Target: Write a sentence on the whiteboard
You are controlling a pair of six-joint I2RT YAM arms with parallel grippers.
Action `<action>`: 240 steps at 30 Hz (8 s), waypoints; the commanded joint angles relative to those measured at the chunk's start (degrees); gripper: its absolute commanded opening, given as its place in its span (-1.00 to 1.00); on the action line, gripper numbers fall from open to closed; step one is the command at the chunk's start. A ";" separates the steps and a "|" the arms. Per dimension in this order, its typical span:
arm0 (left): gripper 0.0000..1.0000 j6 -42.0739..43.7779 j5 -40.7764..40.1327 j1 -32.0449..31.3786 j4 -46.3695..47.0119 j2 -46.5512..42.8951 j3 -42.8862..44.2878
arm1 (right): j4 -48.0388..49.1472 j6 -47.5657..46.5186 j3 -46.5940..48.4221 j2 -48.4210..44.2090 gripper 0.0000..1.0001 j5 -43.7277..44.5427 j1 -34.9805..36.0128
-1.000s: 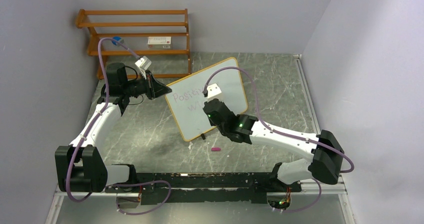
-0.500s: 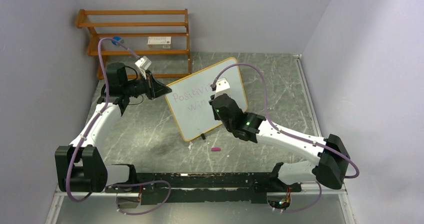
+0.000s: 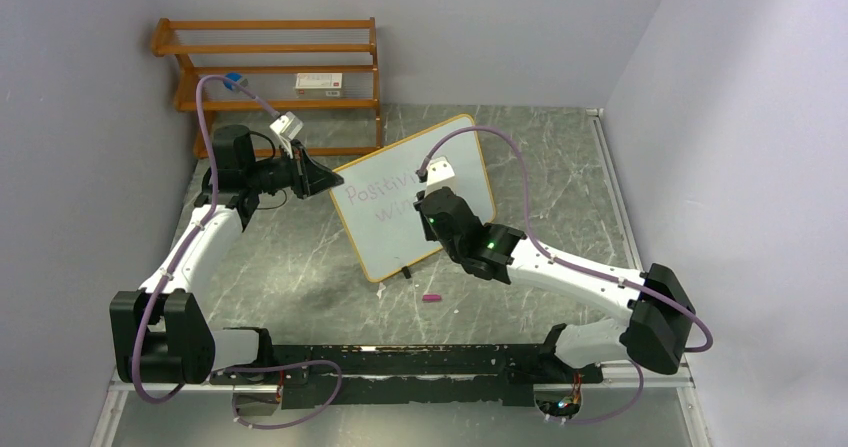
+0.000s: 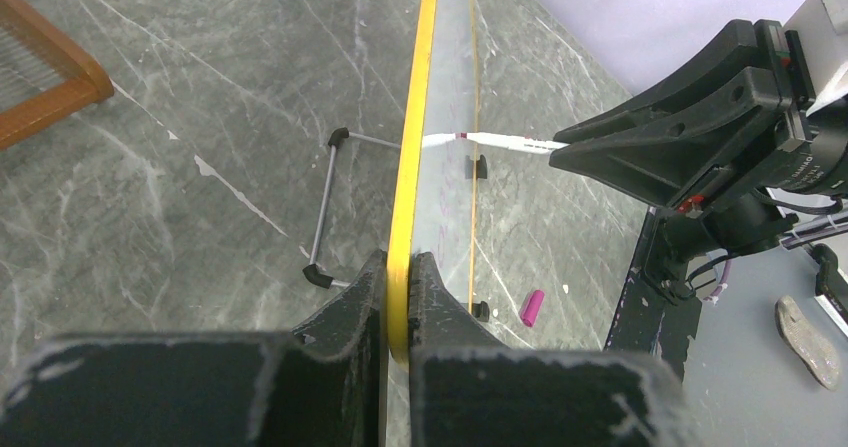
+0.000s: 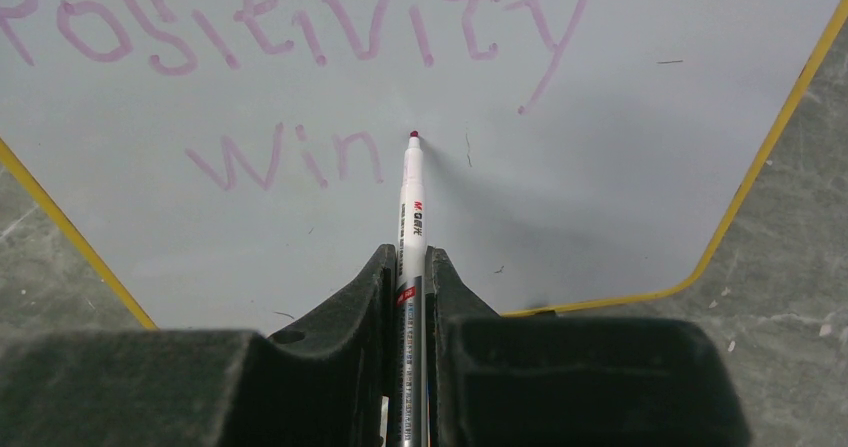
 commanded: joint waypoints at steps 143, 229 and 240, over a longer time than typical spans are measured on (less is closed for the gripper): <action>-0.90 5.17 -2.44 -0.90 -1.97 0.86 0.19 | 2.03 -4.38 -2.14 -1.98 -1.00 -3.55 -7.03; -0.91 5.29 -2.96 -0.99 -2.28 0.99 0.34 | -3.01 -4.25 -4.27 -4.39 -1.00 -3.27 -7.54; -0.90 5.29 -3.08 -0.99 -2.22 0.88 0.24 | 2.22 -5.87 -3.20 -5.58 -1.00 -2.17 -9.04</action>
